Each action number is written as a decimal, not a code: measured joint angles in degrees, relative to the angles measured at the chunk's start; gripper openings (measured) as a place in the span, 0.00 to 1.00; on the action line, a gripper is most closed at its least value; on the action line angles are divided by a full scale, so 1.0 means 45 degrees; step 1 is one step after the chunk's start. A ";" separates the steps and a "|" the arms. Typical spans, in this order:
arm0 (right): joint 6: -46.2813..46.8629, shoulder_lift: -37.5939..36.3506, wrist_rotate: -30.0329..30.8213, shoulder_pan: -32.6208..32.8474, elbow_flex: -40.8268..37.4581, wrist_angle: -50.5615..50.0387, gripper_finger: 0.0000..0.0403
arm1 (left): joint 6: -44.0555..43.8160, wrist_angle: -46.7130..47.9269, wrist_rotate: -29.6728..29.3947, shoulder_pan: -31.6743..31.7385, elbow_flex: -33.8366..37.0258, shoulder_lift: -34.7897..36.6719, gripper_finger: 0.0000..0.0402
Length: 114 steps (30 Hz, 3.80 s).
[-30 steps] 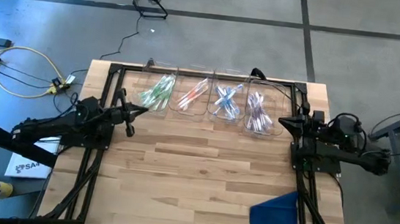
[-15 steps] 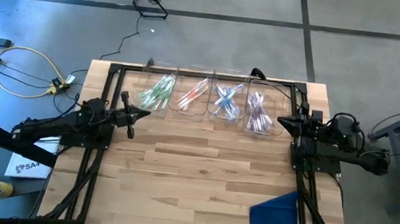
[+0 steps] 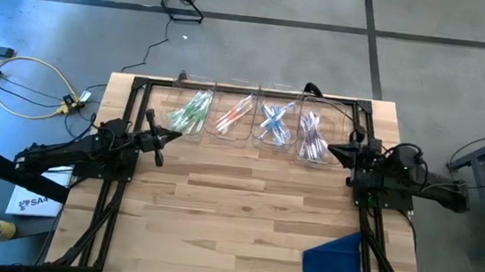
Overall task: Pick & Place Toothbrushes
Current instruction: Return to Home Position
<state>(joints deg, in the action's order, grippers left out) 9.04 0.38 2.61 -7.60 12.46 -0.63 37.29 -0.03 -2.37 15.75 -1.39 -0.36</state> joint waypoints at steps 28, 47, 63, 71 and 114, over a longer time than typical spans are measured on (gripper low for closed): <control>-0.1016 0.0110 0.0035 0.0000 -0.2665 0.0680 0.03 | 0.0003 0.0029 -0.0039 0.0000 0.0035 0.0000 0.00; -0.1020 0.0102 0.0034 0.0000 -0.2674 0.0643 0.03 | 0.0027 0.0029 -0.0039 0.0000 0.0040 0.0000 0.00; -0.1016 0.0107 0.0049 0.0000 -0.2684 0.0628 0.03 | 0.0027 0.0029 -0.0041 0.0000 0.0040 0.0000 0.00; -0.1016 0.0107 0.0049 0.0000 -0.2689 0.0623 0.03 | 0.0027 0.0029 -0.0040 0.0000 0.0040 0.0001 0.00; -0.1018 0.0112 0.0049 0.0000 -0.2699 0.0618 0.03 | 0.0027 0.0028 -0.0042 0.0000 0.0040 0.0001 0.00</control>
<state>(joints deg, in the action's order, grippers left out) 4.46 0.89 2.83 -7.60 0.32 2.15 37.41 0.09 -2.56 15.75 -1.21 -0.35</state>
